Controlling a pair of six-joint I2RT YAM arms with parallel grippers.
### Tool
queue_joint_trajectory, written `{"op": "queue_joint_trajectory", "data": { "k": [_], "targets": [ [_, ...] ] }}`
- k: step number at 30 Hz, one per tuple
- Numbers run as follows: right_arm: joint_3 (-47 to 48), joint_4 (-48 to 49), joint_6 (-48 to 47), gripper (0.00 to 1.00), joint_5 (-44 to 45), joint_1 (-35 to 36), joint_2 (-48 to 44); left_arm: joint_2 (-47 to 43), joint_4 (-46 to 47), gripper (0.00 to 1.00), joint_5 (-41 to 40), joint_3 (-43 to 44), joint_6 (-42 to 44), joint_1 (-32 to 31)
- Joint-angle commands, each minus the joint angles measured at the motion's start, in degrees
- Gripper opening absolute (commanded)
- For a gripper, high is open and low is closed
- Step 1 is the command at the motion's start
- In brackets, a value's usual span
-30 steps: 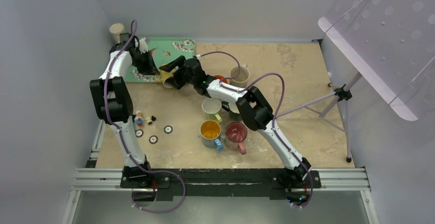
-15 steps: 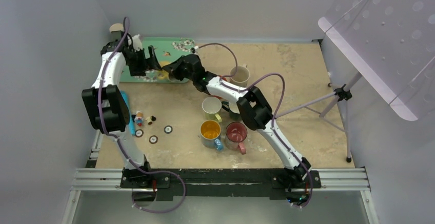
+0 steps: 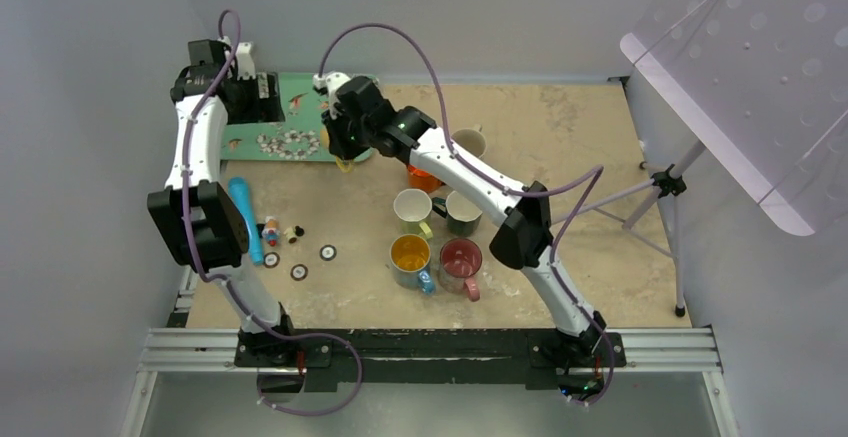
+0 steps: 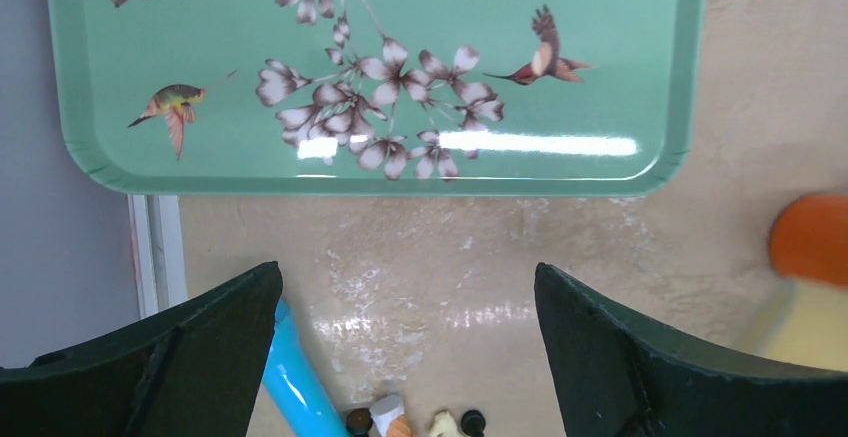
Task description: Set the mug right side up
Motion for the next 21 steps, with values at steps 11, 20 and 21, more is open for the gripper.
{"op": "queue_joint_trajectory", "data": {
  "k": [11, 20, 21],
  "targets": [
    [2.9, -36.1, -16.6, 0.00, 5.8, 7.0, 2.7, 5.5, -2.8, 1.00, -6.3, 5.8, 5.1, 0.2],
    [1.6, -34.3, -18.6, 0.00, 7.9, 7.3, 7.4, 8.1, -2.5, 1.00, -8.5, 6.0, 6.5, 0.2],
    [1.4, -33.8, -18.8, 0.01, 8.1, 7.4, 7.5, 8.7, -2.3, 1.00, -8.9, 6.3, 6.7, 0.2]
  ]
}}
